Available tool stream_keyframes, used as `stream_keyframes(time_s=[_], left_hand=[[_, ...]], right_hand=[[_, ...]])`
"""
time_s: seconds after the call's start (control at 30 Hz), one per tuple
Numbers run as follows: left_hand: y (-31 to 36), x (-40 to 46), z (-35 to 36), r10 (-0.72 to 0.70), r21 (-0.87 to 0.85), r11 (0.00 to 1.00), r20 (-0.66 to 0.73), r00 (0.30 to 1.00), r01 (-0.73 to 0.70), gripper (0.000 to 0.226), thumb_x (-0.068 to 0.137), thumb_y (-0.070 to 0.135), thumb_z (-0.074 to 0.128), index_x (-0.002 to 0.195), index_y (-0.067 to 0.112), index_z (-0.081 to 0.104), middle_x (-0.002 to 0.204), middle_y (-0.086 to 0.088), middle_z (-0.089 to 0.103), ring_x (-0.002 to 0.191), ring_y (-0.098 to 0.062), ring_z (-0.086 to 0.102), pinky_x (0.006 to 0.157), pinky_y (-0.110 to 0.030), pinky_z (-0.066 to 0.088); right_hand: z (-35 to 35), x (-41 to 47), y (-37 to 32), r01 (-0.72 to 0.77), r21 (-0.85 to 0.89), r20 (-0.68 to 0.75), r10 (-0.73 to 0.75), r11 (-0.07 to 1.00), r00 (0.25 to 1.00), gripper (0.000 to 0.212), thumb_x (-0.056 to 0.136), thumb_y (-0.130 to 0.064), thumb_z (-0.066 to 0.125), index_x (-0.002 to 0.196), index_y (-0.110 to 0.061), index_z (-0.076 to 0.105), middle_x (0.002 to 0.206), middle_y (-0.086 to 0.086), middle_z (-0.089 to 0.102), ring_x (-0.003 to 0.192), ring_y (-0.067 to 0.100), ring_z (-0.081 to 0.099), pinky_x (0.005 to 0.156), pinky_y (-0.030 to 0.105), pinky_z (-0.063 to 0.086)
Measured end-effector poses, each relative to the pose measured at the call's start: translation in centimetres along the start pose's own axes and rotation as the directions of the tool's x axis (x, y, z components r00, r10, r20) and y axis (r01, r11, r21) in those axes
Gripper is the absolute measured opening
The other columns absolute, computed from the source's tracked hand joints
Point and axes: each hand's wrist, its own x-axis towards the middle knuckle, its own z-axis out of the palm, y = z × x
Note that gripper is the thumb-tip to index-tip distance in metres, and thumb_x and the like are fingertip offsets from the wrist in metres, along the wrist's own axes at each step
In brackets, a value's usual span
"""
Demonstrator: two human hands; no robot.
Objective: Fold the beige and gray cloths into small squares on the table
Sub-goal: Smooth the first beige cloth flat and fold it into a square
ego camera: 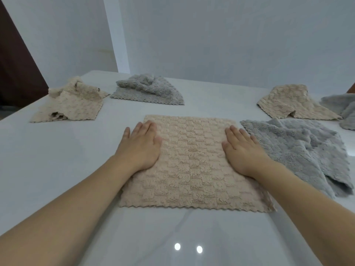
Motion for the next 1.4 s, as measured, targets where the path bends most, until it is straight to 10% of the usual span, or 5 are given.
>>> stream_keyframes(time_s=[0.3,0.8,1.07,1.4], left_hand=[[6.5,-7.7,0.8,0.223,0.006,0.975,-0.062,0.973,-0.223,0.061,0.102,0.044,0.011,0.156,0.016,0.002,0.164,0.002,-0.005,0.149,-0.015,-0.009,0.121,-0.042,-0.005],[-1.1,-8.3,-0.8,0.057,0.109,0.992,0.07,0.996,-0.064,0.061,0.101,0.046,0.008,0.156,0.024,-0.006,0.163,0.008,-0.011,0.149,-0.011,-0.012,0.12,-0.039,-0.009],[6.0,0.5,-4.9,0.234,-0.118,0.959,-0.174,0.956,-0.256,0.055,0.105,0.029,0.024,0.154,0.007,0.015,0.163,-0.008,0.01,0.15,-0.02,0.005,0.122,-0.038,0.003],[6.2,4.8,0.5,0.192,-0.024,0.98,-0.084,0.978,-0.195,0.057,0.103,0.038,0.018,0.156,0.017,0.012,0.164,0.001,0.007,0.15,-0.015,0.003,0.122,-0.04,0.001]], right_hand=[[1.5,-5.2,-5.7,0.119,0.071,-0.113,-0.11,0.99,0.987,0.059,0.102,-0.039,0.013,0.155,-0.015,0.001,0.162,0.0,-0.006,0.149,0.016,-0.005,0.12,0.037,-0.004],[0.3,-7.5,1.9,-0.021,-0.058,0.014,0.022,0.998,1.0,0.059,0.101,-0.043,0.005,0.154,-0.021,-0.005,0.162,-0.004,-0.01,0.148,0.013,-0.01,0.12,0.037,-0.009],[-3.1,1.2,-5.2,0.241,0.141,-0.14,-0.221,0.96,0.965,0.057,0.105,-0.036,0.019,0.154,-0.011,0.006,0.162,0.006,-0.004,0.149,0.018,-0.001,0.118,0.031,0.001],[0.6,5.2,-5.6,0.142,0.044,-0.093,-0.137,0.989,0.986,0.057,0.102,-0.038,0.013,0.155,-0.018,0.004,0.162,0.0,-0.002,0.149,0.016,-0.004,0.12,0.041,-0.003]])
